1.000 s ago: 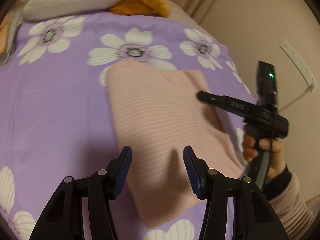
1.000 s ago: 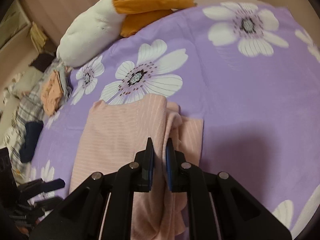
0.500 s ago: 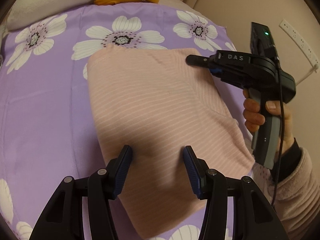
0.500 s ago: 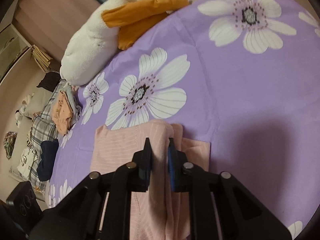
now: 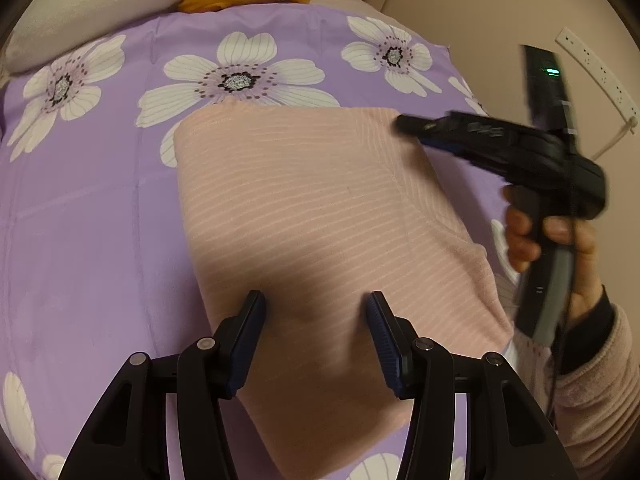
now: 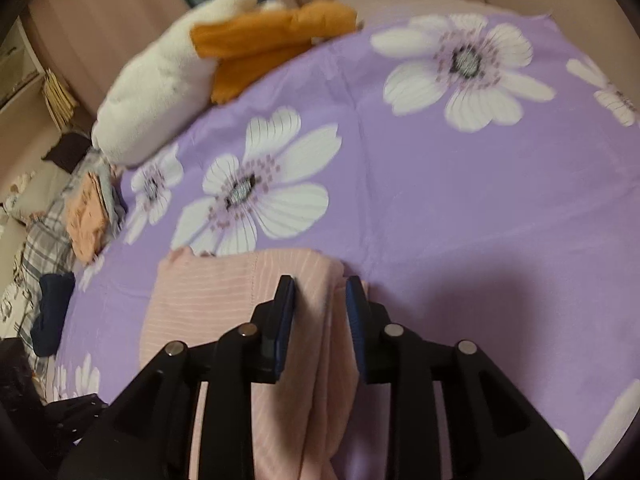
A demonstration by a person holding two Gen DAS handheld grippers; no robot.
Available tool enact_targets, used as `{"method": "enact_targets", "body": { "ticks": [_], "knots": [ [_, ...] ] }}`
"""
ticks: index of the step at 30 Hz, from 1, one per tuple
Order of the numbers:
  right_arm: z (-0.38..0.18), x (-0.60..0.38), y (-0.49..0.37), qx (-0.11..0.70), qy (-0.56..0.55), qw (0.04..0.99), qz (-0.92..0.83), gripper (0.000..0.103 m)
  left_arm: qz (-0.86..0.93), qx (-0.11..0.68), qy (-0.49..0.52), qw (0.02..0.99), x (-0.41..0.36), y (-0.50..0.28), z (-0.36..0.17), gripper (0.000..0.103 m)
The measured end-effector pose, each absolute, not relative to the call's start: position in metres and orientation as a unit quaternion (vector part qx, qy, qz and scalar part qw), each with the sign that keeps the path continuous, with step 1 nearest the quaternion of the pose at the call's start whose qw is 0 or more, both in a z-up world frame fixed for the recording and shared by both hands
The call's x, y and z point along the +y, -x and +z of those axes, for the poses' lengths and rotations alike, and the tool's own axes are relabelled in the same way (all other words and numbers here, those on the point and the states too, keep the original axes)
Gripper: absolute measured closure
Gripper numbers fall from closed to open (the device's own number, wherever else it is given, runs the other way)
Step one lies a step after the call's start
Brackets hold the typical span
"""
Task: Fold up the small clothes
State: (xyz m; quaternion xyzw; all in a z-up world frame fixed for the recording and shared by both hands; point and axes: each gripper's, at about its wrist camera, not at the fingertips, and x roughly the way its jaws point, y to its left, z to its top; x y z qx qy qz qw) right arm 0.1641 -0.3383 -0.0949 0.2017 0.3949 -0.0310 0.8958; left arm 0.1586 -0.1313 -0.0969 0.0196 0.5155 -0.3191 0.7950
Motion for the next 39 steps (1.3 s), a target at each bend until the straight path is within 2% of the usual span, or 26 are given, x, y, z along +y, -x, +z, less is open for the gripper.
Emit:
{"method": "enact_targets", "body": {
  "ticks": [6, 13, 17, 19, 39],
  "knots": [
    [-0.068, -0.31, -0.11, 0.379, -0.16, 0.91, 0.048, 0.076, -0.315, 0.512, -0.009, 0.799, -0.125, -0.15, -0.097, 0.052],
    [-0.102, -0.27, -0.064, 0.434, -0.093, 0.894, 0.064, 0.081, -0.299, 0.501, -0.025, 0.812, -0.124, -0.133, -0.098, 0.052],
    [-0.125, -0.291, -0.057, 0.453, -0.134, 0.881, 0.025, 0.081, -0.292, 0.495, -0.037, 0.817, -0.124, -0.123, -0.101, 0.052],
    [-0.125, -0.29, -0.053, 0.454, -0.128, 0.882, 0.015, 0.076, -0.287, 0.491, -0.051, 0.821, -0.125, -0.117, -0.102, 0.052],
    [-0.129, -0.284, -0.025, 0.455, -0.162, 0.875, -0.01, 0.076, -0.273, 0.506, -0.057, 0.816, -0.117, -0.095, -0.114, 0.052]
  ]
}}
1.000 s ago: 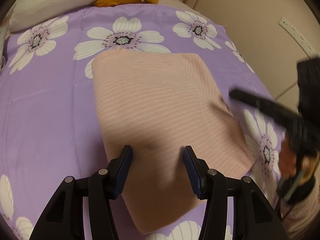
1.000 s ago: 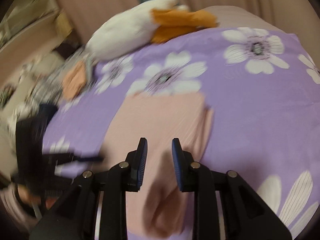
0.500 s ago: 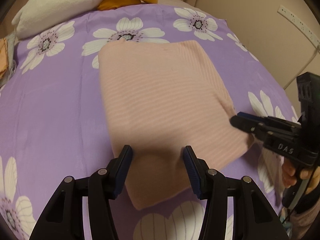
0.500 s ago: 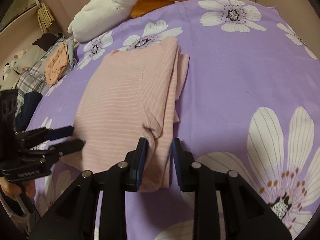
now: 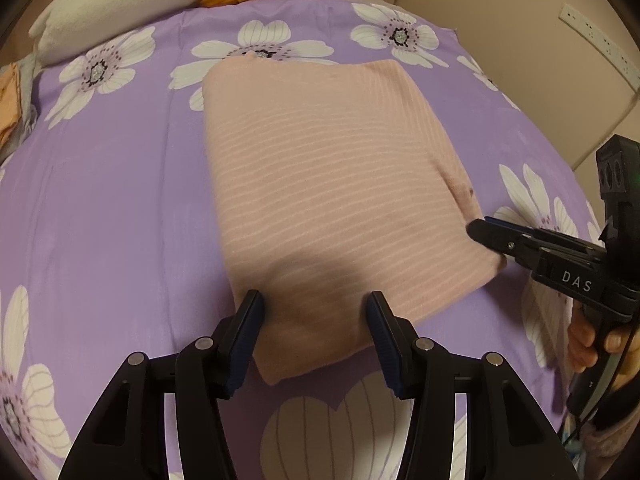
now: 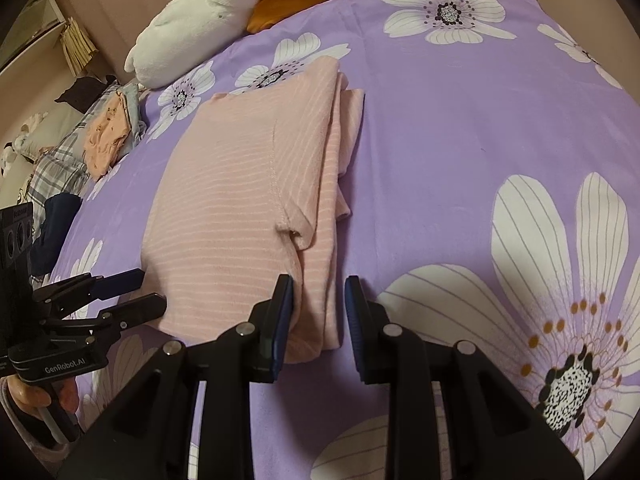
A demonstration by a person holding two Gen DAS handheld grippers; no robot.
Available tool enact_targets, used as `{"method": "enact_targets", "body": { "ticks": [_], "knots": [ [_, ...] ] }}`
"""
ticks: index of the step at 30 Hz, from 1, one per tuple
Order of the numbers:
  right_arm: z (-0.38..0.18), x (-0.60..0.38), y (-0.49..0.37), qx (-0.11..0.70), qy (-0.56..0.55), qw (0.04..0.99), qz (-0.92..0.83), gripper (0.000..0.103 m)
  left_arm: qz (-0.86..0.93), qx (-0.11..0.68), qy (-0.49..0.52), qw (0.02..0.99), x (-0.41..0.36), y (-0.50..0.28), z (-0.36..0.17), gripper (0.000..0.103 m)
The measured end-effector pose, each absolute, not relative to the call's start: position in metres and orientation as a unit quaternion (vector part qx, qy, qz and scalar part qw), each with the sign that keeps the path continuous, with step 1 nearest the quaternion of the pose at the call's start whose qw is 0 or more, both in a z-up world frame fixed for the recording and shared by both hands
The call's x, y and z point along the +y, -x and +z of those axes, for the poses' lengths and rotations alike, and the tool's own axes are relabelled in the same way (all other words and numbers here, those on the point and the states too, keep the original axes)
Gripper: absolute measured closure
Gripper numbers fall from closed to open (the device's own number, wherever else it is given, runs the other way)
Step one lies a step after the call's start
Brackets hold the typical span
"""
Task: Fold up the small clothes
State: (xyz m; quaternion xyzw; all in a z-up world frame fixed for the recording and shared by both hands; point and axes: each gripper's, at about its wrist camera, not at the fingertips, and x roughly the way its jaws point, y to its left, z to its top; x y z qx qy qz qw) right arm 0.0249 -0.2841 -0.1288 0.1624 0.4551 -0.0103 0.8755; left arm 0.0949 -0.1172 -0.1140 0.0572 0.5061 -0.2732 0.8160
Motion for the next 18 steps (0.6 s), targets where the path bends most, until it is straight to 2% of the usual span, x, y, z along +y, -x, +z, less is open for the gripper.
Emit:
{"method": "enact_targets", "body": {
  "ticks": [18],
  "knots": [
    [-0.129, -0.288, -0.013, 0.455, -0.179, 0.872, -0.016, 0.075, -0.269, 0.511, -0.052, 0.815, -0.11, -0.09, -0.116, 0.052]
  ]
}}
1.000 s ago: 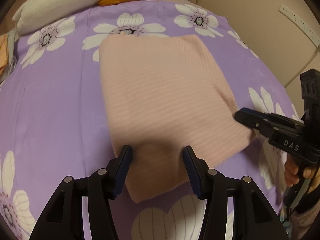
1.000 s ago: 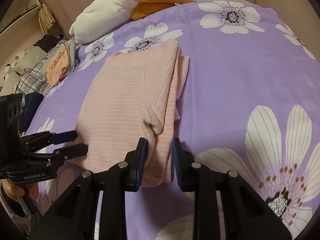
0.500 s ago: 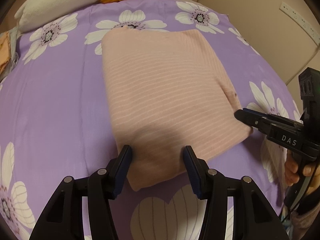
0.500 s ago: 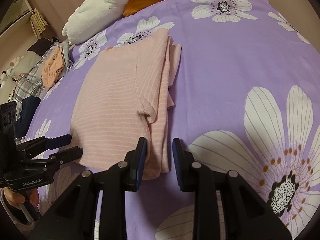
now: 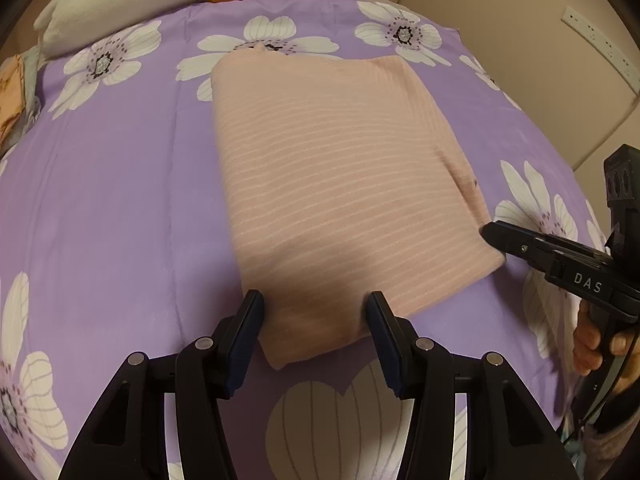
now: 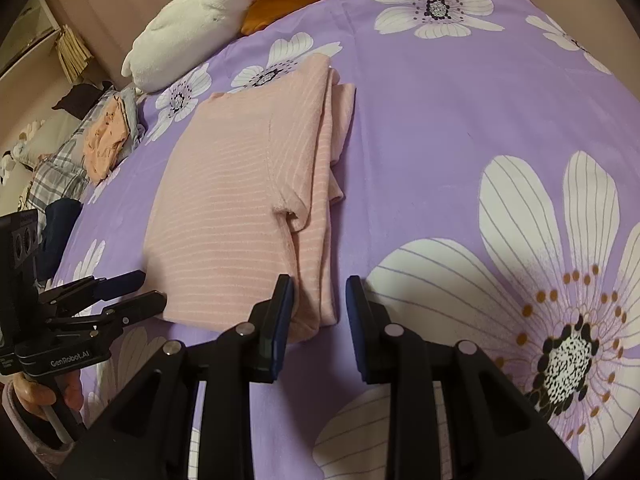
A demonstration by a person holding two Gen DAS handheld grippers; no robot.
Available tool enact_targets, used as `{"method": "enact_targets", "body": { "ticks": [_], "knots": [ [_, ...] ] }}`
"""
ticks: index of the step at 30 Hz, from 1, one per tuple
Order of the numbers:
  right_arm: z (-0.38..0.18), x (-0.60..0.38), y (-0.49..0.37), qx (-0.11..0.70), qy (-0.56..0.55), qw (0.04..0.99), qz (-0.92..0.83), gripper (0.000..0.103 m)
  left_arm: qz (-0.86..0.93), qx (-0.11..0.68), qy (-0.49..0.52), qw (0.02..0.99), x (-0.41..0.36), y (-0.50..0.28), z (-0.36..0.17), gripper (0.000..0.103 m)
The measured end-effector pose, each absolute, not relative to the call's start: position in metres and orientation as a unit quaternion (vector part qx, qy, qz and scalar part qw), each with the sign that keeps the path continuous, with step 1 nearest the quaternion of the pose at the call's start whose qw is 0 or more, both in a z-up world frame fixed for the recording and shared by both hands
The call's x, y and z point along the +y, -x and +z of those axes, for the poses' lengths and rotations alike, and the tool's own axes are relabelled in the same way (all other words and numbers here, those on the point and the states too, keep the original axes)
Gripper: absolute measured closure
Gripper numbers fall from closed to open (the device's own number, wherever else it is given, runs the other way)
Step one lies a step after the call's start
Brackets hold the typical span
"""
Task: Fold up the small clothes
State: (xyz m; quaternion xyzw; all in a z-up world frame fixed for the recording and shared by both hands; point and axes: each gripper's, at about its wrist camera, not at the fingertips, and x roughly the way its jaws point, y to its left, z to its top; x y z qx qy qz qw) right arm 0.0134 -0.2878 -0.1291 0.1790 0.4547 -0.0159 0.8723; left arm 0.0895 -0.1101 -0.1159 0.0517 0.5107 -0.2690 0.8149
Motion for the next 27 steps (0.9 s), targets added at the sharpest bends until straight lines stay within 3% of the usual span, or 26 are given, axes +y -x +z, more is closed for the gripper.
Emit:
{"method": "enact_targets", "body": {
  "ticks": [9, 27],
  "knots": [
    [-0.13, -0.291, -0.005, 0.455, -0.185, 0.871, -0.023, 0.077, -0.259, 0.521, -0.045, 0.812, -0.106, -0.091, -0.121, 0.047],
    [-0.132, -0.294, 0.003, 0.452, -0.196, 0.87, -0.022, 0.077, -0.257, 0.524, -0.039, 0.811, -0.104, -0.09, -0.122, 0.046]
  ]
}}
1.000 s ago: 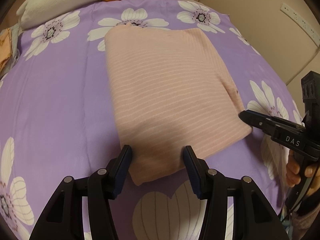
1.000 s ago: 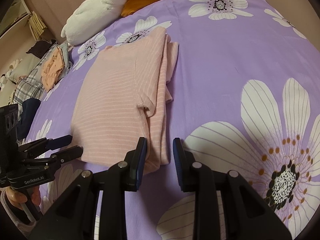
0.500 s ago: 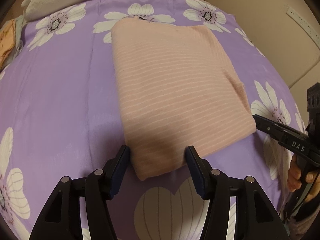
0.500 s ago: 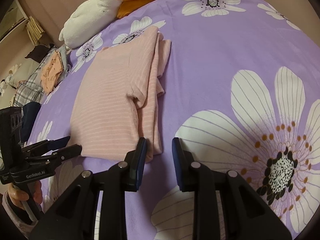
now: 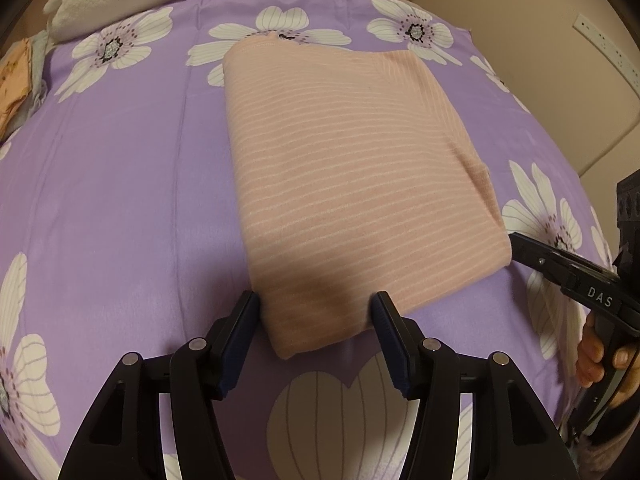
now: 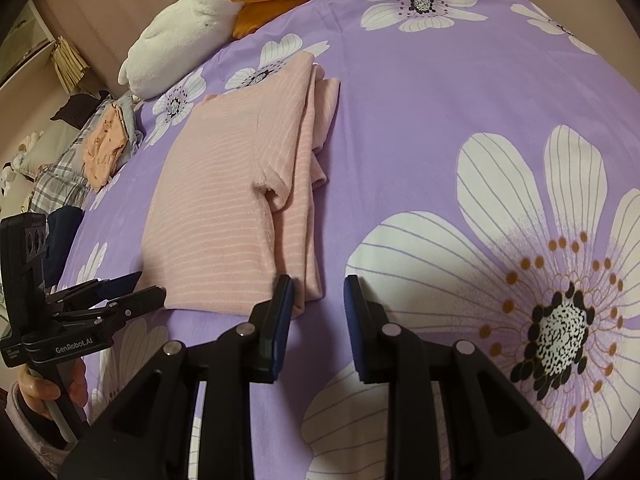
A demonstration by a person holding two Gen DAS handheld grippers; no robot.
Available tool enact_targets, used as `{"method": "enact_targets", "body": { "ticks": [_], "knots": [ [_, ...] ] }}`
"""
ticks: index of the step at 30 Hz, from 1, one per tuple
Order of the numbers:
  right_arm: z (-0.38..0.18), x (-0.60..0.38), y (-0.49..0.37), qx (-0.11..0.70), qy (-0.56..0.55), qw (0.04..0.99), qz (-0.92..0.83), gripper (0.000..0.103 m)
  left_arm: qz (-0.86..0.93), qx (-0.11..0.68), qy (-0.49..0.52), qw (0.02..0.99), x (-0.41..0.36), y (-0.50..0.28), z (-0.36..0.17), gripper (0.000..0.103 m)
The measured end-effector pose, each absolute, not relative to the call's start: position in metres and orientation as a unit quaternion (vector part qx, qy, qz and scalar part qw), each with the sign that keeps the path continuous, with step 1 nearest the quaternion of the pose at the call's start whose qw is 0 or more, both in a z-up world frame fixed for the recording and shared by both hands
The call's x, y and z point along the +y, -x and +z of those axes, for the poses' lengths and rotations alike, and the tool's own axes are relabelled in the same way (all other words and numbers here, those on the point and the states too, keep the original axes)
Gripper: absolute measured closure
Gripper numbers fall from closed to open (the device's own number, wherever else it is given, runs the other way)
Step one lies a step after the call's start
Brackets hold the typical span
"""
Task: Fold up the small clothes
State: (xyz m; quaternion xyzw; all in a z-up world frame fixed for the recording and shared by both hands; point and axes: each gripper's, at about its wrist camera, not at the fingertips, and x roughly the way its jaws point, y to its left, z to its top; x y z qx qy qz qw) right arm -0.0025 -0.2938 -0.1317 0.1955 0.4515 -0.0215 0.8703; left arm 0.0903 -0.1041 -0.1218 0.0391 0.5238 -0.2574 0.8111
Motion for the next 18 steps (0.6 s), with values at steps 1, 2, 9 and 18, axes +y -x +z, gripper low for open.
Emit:
{"method": "enact_targets", "body": {
  "ticks": [1, 2, 9, 18],
  "knots": [
    [-0.132, -0.294, 0.002, 0.452, -0.196, 0.87, -0.021, 0.077, -0.257, 0.524, -0.039, 0.811, -0.104, -0.09, -0.122, 0.046],
    [-0.132, -0.294, 0.003, 0.452, -0.196, 0.87, -0.021, 0.077, -0.257, 0.524, -0.039, 0.811, -0.104, -0.09, -0.122, 0.046],
    [-0.131, -0.294, 0.007, 0.45, -0.202, 0.87, -0.022, 0.077, -0.258, 0.527, -0.04, 0.809, -0.102, -0.089, -0.123, 0.046],
    [-0.129, -0.297, 0.017, 0.445, -0.228, 0.866, -0.009, 0.065, -0.256, 0.536, -0.043, 0.803, -0.098, -0.08, -0.122, 0.046]
  ]
}}
